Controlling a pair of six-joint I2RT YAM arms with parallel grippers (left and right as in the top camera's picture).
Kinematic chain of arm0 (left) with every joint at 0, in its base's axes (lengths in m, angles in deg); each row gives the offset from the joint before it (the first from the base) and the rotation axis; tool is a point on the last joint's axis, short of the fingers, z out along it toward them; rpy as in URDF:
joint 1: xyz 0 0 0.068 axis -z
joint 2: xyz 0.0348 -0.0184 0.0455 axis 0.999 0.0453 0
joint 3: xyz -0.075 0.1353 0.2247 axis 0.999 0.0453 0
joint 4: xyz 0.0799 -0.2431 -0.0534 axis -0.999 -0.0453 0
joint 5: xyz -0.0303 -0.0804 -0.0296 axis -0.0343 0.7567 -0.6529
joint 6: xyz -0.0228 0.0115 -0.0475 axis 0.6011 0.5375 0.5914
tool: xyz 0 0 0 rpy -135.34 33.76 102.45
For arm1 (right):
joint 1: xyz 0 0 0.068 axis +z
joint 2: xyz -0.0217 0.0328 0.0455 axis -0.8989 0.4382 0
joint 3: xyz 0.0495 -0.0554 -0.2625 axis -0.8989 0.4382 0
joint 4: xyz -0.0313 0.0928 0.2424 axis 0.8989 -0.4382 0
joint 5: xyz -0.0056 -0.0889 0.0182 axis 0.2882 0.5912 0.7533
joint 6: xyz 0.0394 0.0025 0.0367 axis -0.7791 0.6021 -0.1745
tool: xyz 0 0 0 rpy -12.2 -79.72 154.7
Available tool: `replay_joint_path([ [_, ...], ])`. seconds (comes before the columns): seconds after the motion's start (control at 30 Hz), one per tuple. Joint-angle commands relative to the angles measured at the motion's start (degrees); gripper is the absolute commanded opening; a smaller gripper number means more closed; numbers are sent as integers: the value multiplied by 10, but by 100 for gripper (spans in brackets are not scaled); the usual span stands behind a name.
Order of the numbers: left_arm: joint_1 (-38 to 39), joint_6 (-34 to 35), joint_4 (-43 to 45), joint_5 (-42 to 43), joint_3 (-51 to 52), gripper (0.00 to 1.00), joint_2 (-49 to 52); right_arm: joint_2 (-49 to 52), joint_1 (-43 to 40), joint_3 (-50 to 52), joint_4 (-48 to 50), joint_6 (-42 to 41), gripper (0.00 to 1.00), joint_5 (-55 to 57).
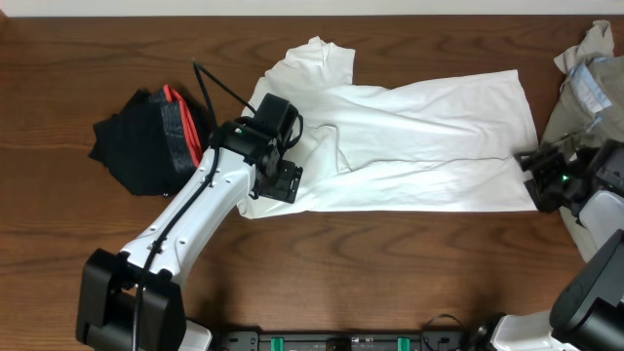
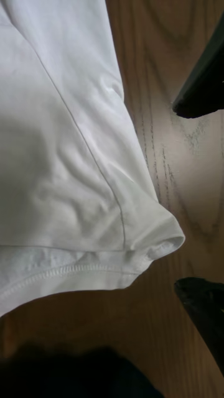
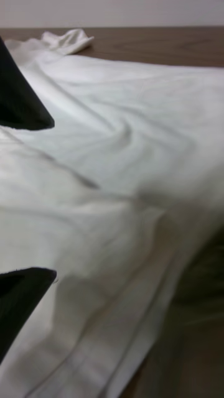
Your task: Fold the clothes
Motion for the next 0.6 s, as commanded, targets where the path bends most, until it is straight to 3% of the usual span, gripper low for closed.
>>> replay_joint_path([
  [0.0, -3, 1, -7, -3, 5, 84, 3, 1, -19, -8, -21, 69, 65, -69],
  [0.13, -10, 26, -7, -2, 22, 84, 3, -6, -28, -9, -92, 124, 62, -94],
  [0.3, -36, 85, 2, -3, 68, 84, 3, -10, -28, -9, -194, 139, 67, 30],
  [0.57, -110, 121, 102, 1, 155, 80, 3, -10, -28, -9, -229, 160, 69, 52],
])
